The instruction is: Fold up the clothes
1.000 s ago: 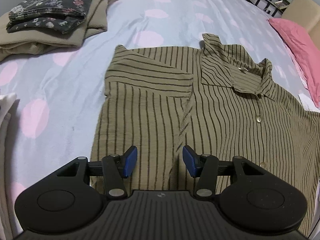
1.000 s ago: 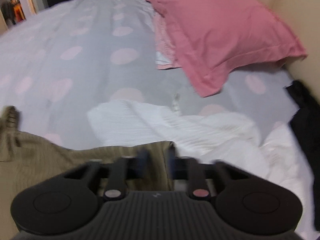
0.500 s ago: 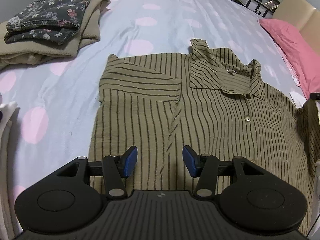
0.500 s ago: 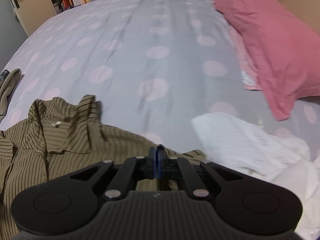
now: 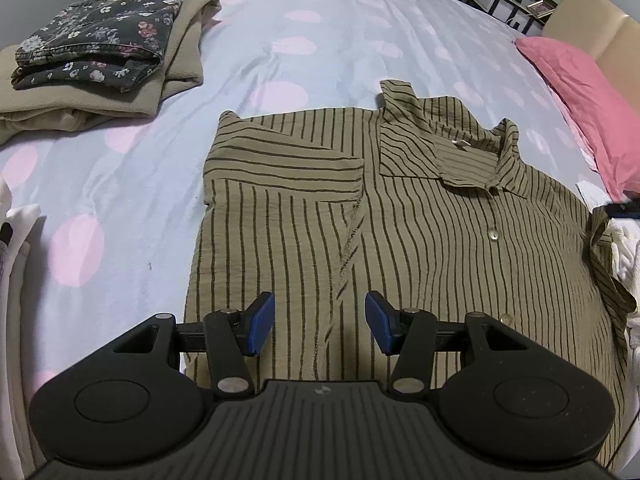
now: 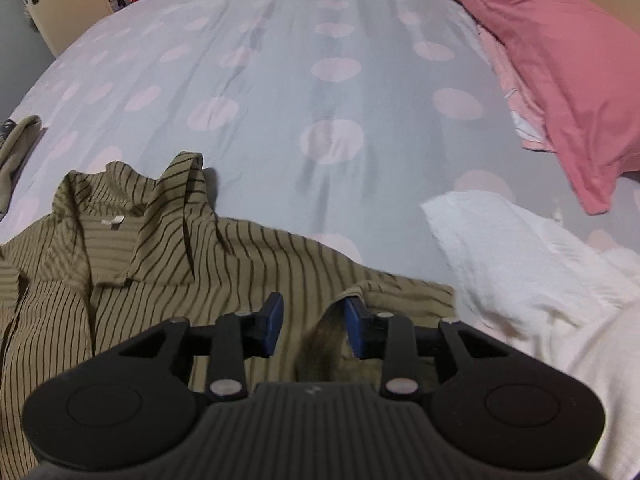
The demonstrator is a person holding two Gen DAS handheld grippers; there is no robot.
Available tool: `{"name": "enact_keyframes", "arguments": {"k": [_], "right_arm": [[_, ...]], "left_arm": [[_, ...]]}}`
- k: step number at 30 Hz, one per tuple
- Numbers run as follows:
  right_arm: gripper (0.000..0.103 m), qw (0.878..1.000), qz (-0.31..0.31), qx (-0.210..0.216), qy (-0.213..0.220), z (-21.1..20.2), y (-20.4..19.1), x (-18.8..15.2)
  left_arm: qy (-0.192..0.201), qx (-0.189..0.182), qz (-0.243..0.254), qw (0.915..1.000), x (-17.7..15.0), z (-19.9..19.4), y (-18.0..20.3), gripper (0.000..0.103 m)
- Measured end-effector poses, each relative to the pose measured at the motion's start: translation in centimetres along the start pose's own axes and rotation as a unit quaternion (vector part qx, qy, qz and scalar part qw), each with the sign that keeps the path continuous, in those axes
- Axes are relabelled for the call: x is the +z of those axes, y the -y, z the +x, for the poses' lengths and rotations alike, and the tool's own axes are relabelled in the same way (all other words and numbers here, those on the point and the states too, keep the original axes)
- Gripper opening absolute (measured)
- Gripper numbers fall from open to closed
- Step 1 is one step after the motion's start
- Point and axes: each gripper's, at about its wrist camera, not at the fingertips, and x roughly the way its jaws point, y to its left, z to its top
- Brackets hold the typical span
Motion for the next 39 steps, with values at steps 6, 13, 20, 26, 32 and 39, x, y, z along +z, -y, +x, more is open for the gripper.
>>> {"name": "enact_keyframes", "arguments": {"k": [6, 13, 20, 26, 32, 39], "right_arm": [[0.046, 1.000, -0.004, -0.013, -0.001, -3.4, 3.2, -6.9], [0.065, 0.996, -0.078, -0.047, 0.009, -4.4, 2.8, -14.8], [0.005, 0.992, -0.111, -0.051, 0.027, -3.7, 1.1, -16.2], [0.005, 0.992, -0.126, -0.012, 0.010, -3.3, -1.0, -16.2], [0.007, 0.991, -0.131, -0.014, -0.029, -1.1, -1.7, -16.9], [0.049, 0.994, -0.104, 0.012, 0.004, -4.6, -1.3, -15.4]], "left_arm": [[0.003, 0.000, 0.005, 1.0000, -0.4, -0.5, 0.4, 0.048], [-0.001, 0.003, 0.014, 0.9999, -0.9, -0.5, 1.1, 0.048], [0.004, 0.009, 0.028, 0.9996, -1.0, -0.6, 2.0, 0.048], [0.004, 0.009, 0.036, 0.9993, -1.1, -0.7, 2.2, 0.048], [0.009, 0.014, 0.030, 0.9994, -1.0, -1.1, 1.6, 0.048], [0.013, 0.014, 0.019, 0.9996, -0.8, -1.4, 0.9, 0.048]]}}
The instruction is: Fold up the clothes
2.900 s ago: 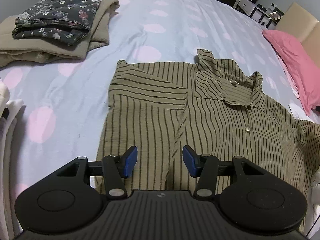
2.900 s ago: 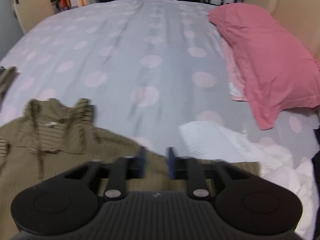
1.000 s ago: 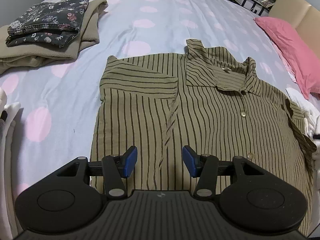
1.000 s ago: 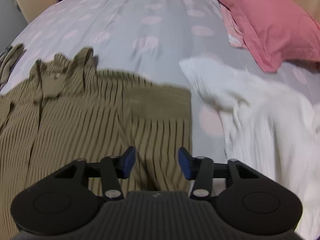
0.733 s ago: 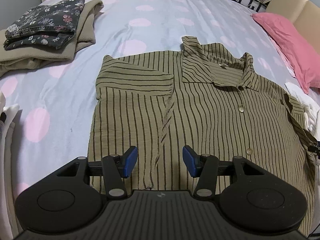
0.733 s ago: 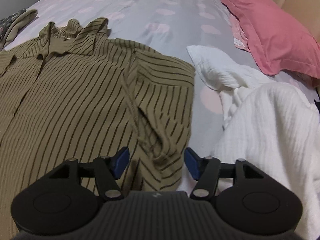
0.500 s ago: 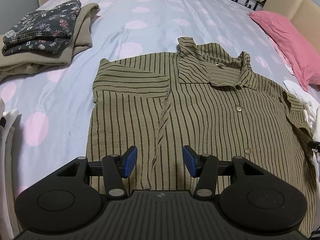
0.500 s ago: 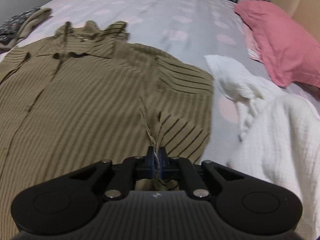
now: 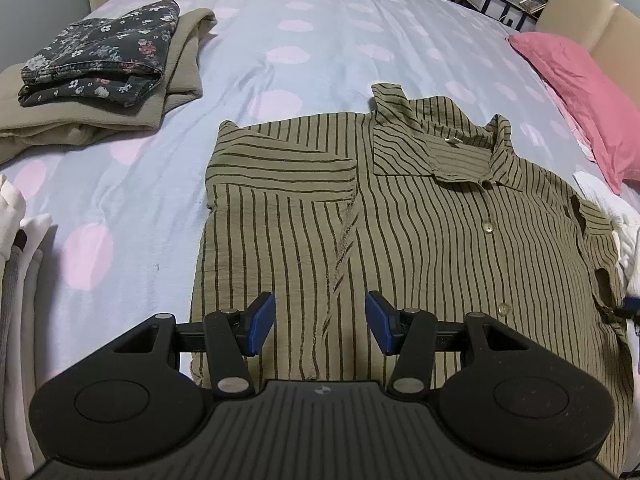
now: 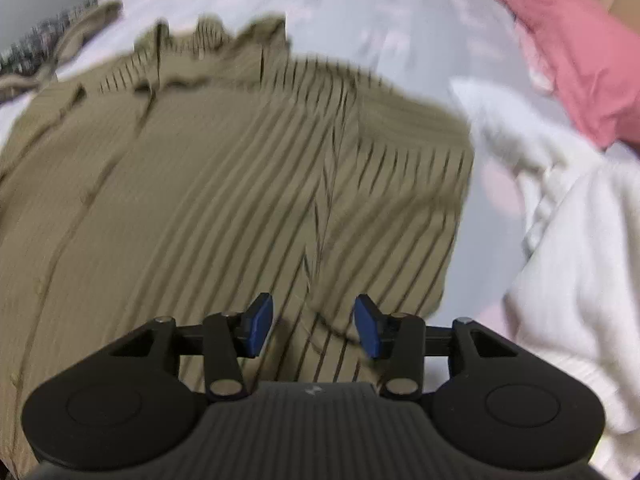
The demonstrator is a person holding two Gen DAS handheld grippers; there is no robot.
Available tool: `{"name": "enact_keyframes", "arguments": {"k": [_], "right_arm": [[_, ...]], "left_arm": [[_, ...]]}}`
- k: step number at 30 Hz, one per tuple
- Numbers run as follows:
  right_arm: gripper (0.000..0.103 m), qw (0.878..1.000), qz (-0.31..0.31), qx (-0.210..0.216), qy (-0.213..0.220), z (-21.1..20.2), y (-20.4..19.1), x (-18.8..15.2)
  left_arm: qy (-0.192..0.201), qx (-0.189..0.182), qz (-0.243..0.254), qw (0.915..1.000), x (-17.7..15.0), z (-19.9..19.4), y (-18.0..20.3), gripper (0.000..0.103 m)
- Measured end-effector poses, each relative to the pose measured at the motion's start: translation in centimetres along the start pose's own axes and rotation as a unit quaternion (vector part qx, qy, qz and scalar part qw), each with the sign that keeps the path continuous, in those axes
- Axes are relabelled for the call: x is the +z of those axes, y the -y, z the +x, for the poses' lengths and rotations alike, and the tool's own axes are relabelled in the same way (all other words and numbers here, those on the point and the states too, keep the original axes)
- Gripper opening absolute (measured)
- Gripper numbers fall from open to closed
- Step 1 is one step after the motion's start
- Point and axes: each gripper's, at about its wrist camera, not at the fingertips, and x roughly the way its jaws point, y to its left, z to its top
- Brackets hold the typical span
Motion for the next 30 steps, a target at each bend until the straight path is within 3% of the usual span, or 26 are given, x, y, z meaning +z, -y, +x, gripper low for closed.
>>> {"name": "enact_keyframes", "arguments": {"k": [3, 7, 18, 20, 21, 22, 27, 30], "right_arm": [[0.048, 0.999, 0.022, -0.020, 0.027, -0.7, 0.7, 1.5], [0.043, 0.998, 0.036, -0.045, 0.027, 1.1, 1.5, 3.9], [0.046, 0.992, 0.105, -0.051, 0.044, 8.2, 3.0, 9.8], [0.041, 0.992, 0.100, -0.066, 0.037, 9.2, 2.9, 10.4], [0.028, 0.992, 0.099, -0.072, 0.032, 9.6, 2.9, 10.6], [0.007, 0.992, 0.099, -0.071, 0.032, 9.8, 3.1, 10.7], [0.005, 0.990, 0.128, -0.026, 0.053, 9.6, 3.7, 12.0], [0.008, 0.988, 0.146, -0.026, 0.050, 10.3, 3.6, 12.5]], "left_arm": [[-0.001, 0.000, 0.003, 1.0000, 0.0, 0.1, 0.1, 0.048], [-0.007, 0.001, 0.005, 1.0000, -0.2, 0.5, 0.2, 0.048], [-0.034, -0.017, -0.012, 0.9992, -0.2, 2.3, -0.5, 0.048], [-0.032, -0.016, -0.014, 0.9993, -0.1, 2.3, -0.6, 0.048], [-0.032, -0.017, -0.018, 0.9992, 0.0, 2.3, -0.7, 0.048], [-0.032, -0.018, -0.021, 0.9991, 0.0, 2.3, -0.8, 0.048], [-0.030, -0.031, -0.037, 0.9984, 0.4, 2.3, -1.2, 0.048], [-0.025, -0.025, -0.032, 0.9989, 0.6, 2.2, -1.1, 0.048]]}}
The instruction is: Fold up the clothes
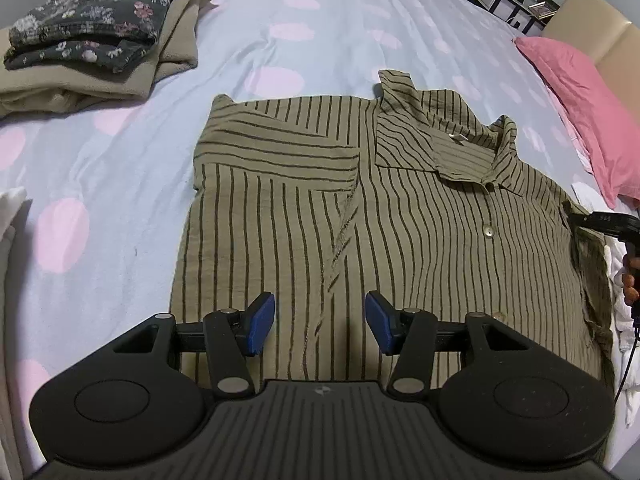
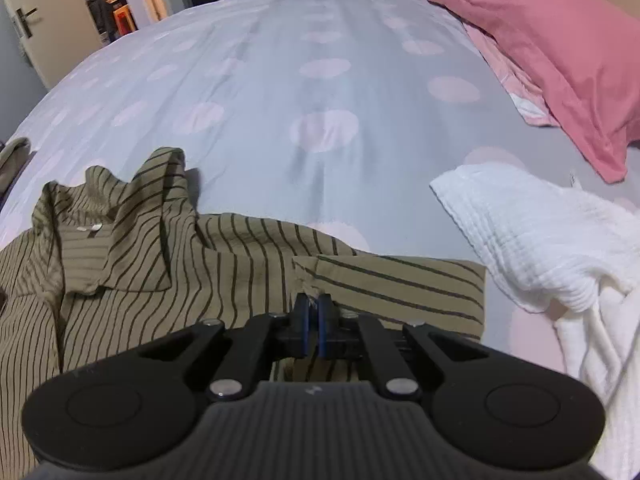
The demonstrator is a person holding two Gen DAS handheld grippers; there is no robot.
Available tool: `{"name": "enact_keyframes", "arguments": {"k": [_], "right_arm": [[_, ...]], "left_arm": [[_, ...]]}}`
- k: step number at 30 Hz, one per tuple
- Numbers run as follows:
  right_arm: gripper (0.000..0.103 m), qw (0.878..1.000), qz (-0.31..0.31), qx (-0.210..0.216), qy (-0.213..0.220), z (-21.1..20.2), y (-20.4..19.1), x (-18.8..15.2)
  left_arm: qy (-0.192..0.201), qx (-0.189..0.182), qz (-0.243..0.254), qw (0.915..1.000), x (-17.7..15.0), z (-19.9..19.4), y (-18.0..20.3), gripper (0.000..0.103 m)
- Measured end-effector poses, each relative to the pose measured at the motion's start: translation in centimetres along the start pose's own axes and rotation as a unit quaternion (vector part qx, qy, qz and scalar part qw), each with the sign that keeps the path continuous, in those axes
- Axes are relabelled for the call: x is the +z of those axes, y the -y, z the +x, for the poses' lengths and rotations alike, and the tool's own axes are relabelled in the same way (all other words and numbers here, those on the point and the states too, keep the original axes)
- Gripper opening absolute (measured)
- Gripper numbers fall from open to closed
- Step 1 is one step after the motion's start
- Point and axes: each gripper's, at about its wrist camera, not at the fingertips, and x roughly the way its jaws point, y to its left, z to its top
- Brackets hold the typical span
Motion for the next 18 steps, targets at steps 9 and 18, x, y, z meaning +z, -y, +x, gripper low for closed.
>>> {"name": "enact_keyframes", "arguments": {"k": [9, 18], "right_arm": [[0.040, 1.000, -0.002, -0.005, -0.002, -3.7, -0.3, -2.3], [0.046, 0.999, -0.025, 0.038, -0.020, -12.4, -2.4, -11.2]], "left_arm": [[0.038, 0.027, -0.002, 0.9989, 0.0, -1.9, -0.9, 0.048], [0.034, 0.065, 0.032, 0.9968, -3.4, -4.2, -1.7, 0.048]]}}
